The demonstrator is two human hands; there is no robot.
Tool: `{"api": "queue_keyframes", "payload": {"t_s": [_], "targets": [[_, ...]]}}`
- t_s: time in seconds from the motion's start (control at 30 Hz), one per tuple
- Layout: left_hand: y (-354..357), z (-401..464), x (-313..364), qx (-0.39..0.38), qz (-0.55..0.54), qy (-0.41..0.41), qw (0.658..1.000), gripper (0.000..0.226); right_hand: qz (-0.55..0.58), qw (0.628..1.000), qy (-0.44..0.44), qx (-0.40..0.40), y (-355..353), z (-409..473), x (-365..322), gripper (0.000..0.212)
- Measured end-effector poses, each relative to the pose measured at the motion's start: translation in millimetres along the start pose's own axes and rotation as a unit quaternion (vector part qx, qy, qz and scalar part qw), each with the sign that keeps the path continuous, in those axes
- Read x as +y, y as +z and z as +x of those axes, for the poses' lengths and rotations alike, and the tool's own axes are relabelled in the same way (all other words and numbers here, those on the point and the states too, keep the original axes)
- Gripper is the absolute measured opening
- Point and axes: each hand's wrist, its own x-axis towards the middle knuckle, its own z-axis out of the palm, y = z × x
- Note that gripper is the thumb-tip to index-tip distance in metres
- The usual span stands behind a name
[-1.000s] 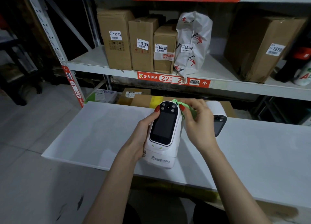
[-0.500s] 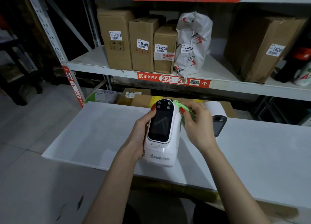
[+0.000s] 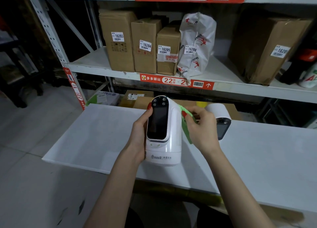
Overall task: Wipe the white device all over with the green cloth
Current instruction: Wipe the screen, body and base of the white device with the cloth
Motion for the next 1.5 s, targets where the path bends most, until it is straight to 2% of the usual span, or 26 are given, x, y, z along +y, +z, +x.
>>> {"api": "queue_keyframes", "payload": {"t_s": [0.23,0.47,0.73,0.93,1.2,1.4,1.5], "targets": [[0,-1,-1,-0.011,-0.005,0.000,1.000,0.042,0.096,0.994,-0.046,0.025,-4,-5,-14,0.022],[-1,0,0,0.016,-0.029,0.004,0.999,0.049,0.017,0.999,-0.028,0.010,-1,-4,-5,0.020],[0,-1,1,-0.001,-0.015,0.006,1.000,0.042,0.085,0.993,-0.086,0.010,-5,-5,-13,0.024],[1,-1,0,0.006,0.013,0.008,1.000,0.038,0.038,0.996,-0.081,-0.004,-4,-5,-8,0.021],[1,0,0,0.021,0.003,0.014,1.000,0.039,0.109,0.988,-0.097,-0.049,-5,-6,-11,0.020],[3,-1,-1,0.017,0.016,0.010,1.000,0.038,0.073,0.994,-0.072,-0.021,-2,-4,-5,0.020],[4,-1,-2,0.020,0.006,0.010,1.000,0.038,0.099,0.992,-0.074,-0.032,-5,-5,-7,0.020]]}}
